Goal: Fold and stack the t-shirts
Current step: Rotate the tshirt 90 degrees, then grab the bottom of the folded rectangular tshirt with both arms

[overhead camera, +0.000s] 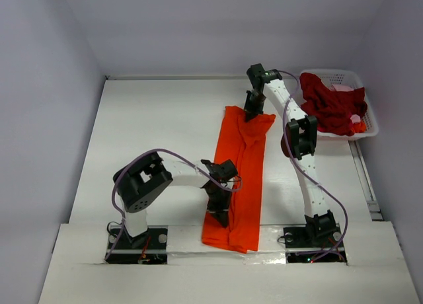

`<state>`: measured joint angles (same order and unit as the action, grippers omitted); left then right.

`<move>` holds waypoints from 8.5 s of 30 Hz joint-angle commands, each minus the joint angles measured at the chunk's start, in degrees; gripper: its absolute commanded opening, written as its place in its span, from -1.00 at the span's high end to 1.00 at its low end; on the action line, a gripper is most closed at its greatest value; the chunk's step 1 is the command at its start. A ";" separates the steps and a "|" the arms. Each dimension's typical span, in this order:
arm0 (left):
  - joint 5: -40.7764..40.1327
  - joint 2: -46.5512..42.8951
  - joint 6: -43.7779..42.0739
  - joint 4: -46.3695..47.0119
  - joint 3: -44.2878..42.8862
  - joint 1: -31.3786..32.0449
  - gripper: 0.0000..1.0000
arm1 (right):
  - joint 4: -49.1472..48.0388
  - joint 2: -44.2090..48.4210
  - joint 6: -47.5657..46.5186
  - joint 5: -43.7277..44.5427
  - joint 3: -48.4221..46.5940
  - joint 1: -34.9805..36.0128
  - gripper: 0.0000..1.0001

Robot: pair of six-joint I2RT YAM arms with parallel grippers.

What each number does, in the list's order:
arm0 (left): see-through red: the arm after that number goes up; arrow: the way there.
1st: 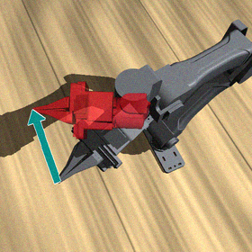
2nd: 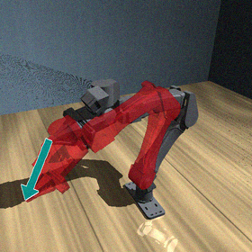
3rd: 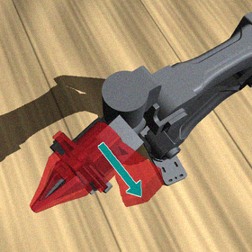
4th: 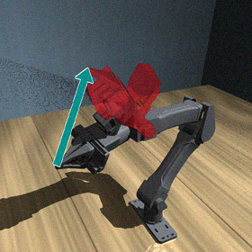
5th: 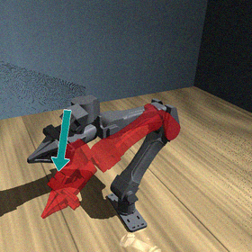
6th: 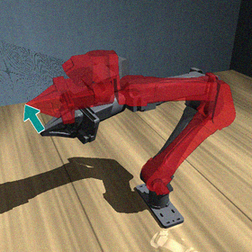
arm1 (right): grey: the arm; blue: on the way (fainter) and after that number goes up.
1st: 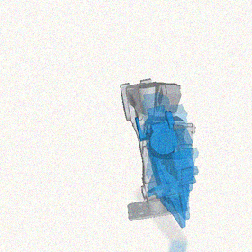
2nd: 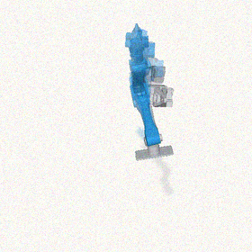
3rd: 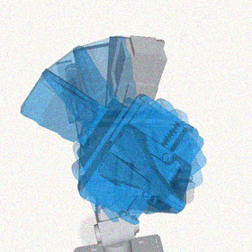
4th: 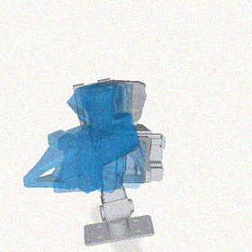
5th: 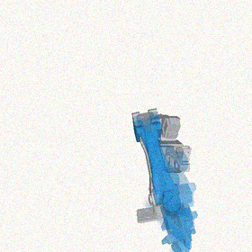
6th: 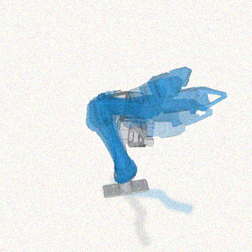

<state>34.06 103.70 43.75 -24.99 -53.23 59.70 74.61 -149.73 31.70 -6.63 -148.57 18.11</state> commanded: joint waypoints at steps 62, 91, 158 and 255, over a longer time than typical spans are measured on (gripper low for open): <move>-21.94 28.66 -20.02 -2.43 -62.78 -27.97 1.00 | -13.70 20.53 -4.90 3.83 27.10 -3.43 1.00; -16.83 40.79 -17.47 -5.50 -67.18 -32.54 1.00 | -15.55 20.80 -3.67 1.45 28.96 -2.90 1.00; 3.82 50.02 -19.66 -3.04 -78.87 -43.89 1.00 | -20.29 28.44 -3.93 -2.51 36.69 2.11 1.00; -9.18 -32.77 8.55 6.63 20.46 -13.74 -0.38 | -33.31 87.42 19.80 -8.31 111.14 25.31 -0.54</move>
<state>27.81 72.47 53.84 -13.56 -29.50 45.69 38.02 -62.28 52.27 -16.03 -34.87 42.85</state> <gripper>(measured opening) 0.690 0.770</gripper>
